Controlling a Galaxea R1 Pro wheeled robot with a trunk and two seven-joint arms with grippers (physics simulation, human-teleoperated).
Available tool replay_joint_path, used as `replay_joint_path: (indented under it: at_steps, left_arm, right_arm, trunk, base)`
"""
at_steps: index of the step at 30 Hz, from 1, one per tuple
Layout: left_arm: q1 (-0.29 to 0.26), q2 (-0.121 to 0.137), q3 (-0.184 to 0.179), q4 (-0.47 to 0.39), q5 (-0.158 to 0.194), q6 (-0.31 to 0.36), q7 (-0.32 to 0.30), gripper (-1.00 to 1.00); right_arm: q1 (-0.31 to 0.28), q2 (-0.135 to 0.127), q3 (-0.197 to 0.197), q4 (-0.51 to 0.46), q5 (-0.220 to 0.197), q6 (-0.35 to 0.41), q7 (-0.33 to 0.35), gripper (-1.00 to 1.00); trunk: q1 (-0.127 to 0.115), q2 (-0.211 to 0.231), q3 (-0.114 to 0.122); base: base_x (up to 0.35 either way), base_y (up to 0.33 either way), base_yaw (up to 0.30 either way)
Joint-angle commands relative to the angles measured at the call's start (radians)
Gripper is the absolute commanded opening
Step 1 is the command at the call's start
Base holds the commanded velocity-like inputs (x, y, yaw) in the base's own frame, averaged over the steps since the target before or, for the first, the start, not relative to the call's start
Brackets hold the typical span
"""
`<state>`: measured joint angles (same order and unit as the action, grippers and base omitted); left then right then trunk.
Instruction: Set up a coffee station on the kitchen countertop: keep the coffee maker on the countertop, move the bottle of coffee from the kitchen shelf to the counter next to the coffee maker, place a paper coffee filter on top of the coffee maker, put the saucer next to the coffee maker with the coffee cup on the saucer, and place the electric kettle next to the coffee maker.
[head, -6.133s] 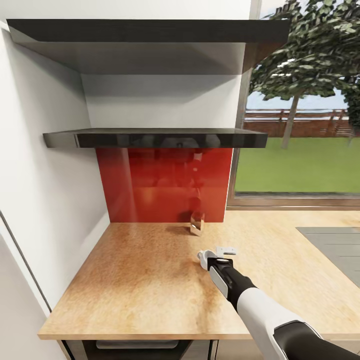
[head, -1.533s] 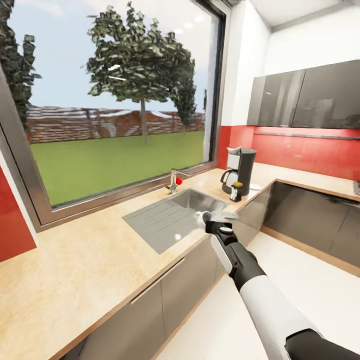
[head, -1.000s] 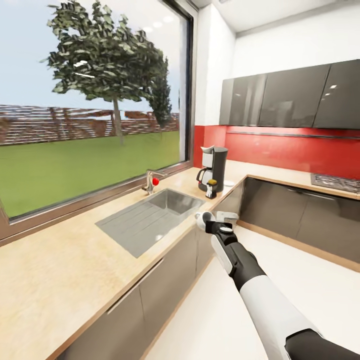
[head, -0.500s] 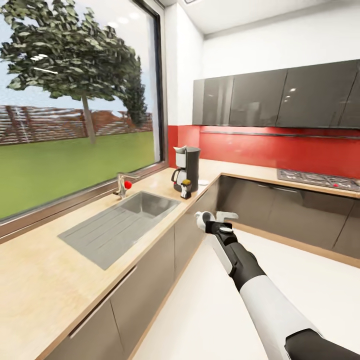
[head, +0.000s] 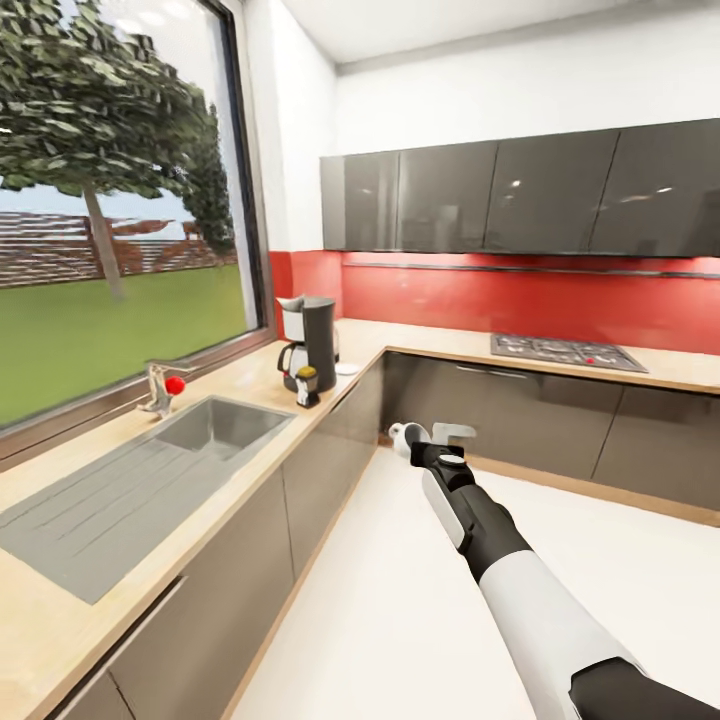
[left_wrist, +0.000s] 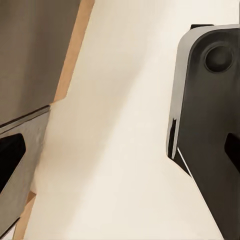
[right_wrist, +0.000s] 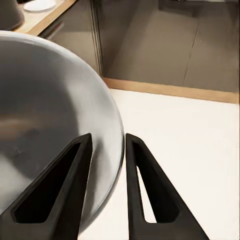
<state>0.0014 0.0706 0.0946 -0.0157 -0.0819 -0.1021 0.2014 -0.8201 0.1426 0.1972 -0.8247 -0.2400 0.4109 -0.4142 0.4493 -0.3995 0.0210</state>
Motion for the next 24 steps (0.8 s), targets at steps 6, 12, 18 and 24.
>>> replay_joint_path:
  at_steps: [6, 12, 18, 24]
  left_arm:
    - [0.0, 0.0, 0.008, 0.0, -0.008, -0.003, 0.003, 1.0]
    - [0.0, 0.001, 0.01, 0.0, -0.007, -0.004, 0.003, 1.0]
    - [0.0, 0.001, 0.01, 0.0, -0.007, -0.004, 0.003, 1.0]
    - [0.0, 0.001, 0.01, 0.0, -0.007, -0.004, 0.003, 1.0]
  right_arm:
    - [-0.001, -0.001, 0.004, -0.001, -0.01, 0.002, -0.006, -1.0]
    - [-0.001, -0.001, 0.004, -0.001, -0.01, 0.001, -0.006, -1.0]
    - [-0.001, -0.001, 0.004, -0.001, -0.01, 0.001, -0.006, -1.0]
    - [-0.001, -0.005, 0.004, 0.001, -0.009, 0.0, -0.006, -1.0]
  trunk:
    - [0.001, -0.001, 0.0]
    - [0.001, -0.001, 0.0]
    - [0.001, -0.001, 0.0]
    - [0.001, -0.001, 0.0]
  base:
    - [0.21, -0.21, -0.3]
    - [0.217, -0.208, -0.3]
    - [0.246, -0.188, -0.19]
    - [0.316, -0.024, -0.007]
